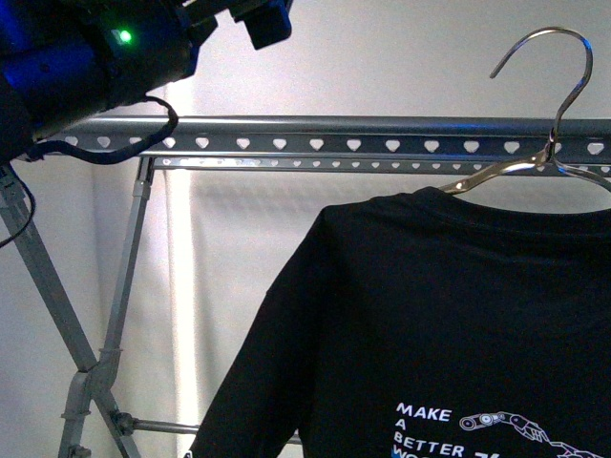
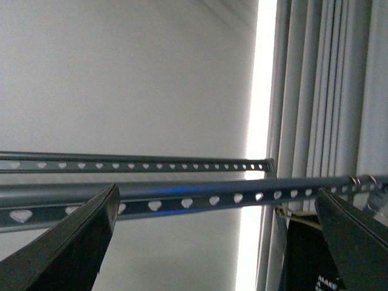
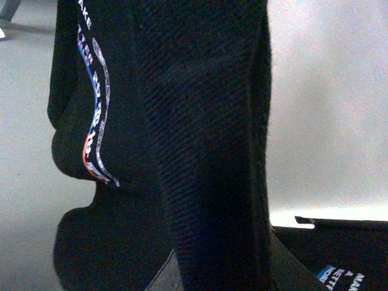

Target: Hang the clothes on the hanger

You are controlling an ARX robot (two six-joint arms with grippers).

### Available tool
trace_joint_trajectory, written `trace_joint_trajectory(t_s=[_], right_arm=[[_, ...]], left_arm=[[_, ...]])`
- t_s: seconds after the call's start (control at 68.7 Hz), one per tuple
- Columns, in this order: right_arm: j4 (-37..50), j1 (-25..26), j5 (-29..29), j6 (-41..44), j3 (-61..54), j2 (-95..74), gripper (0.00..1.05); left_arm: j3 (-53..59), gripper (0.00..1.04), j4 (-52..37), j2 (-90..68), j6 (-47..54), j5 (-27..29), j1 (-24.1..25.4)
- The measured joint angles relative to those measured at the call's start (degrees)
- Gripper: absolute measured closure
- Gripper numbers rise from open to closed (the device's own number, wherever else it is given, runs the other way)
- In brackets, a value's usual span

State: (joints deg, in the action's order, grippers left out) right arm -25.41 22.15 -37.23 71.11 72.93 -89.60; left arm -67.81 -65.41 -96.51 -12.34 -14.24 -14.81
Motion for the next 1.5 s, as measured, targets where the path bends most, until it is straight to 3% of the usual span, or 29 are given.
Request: trace_joint_trajectory(t_s=[0.175, 0.451, 0.684, 0.772, 0.83, 1.252, 1.5], right_arm=[[-2.69, -0.44, 4.26, -5.01, 0.00, 0.00, 0.95], [-1.95, -0.81, 7.26, -17.44, 0.11, 2.08, 0.95], [-3.37, -1.38, 9.75, -29.46, 2.38, 2.40, 0.95], [-3.72, -1.40, 10.10, -32.33, 3.61, 2.08, 0.95], [-3.67, -1.38, 10.84, -34.58, 4.87, 1.22, 0.95], [-3.37, 0.28, 15.65, -43.12, 11.91, -7.23, 0.95], [-3.67, 0.44, 20.06, -46.80, 17.97, -12.72, 0.95]], left_arm=[[3.87, 0.07, 1.55, 3.30, -0.31, 4.33, 0.42], [7.96, 0.07, 12.31, 6.75, 0.07, 14.78, 1.11], [9.60, 0.07, 13.60, 6.86, 0.02, 17.03, 0.26], [10.54, 0.20, 27.63, 10.58, 4.83, 26.27, -0.66], [14.27, 0.29, 33.05, 13.97, 7.72, 27.54, -0.42], [43.01, 1.01, 24.74, 30.88, 11.39, 22.14, 6.49], [52.46, 1.01, 23.39, 38.60, 11.72, 19.71, 9.16]])
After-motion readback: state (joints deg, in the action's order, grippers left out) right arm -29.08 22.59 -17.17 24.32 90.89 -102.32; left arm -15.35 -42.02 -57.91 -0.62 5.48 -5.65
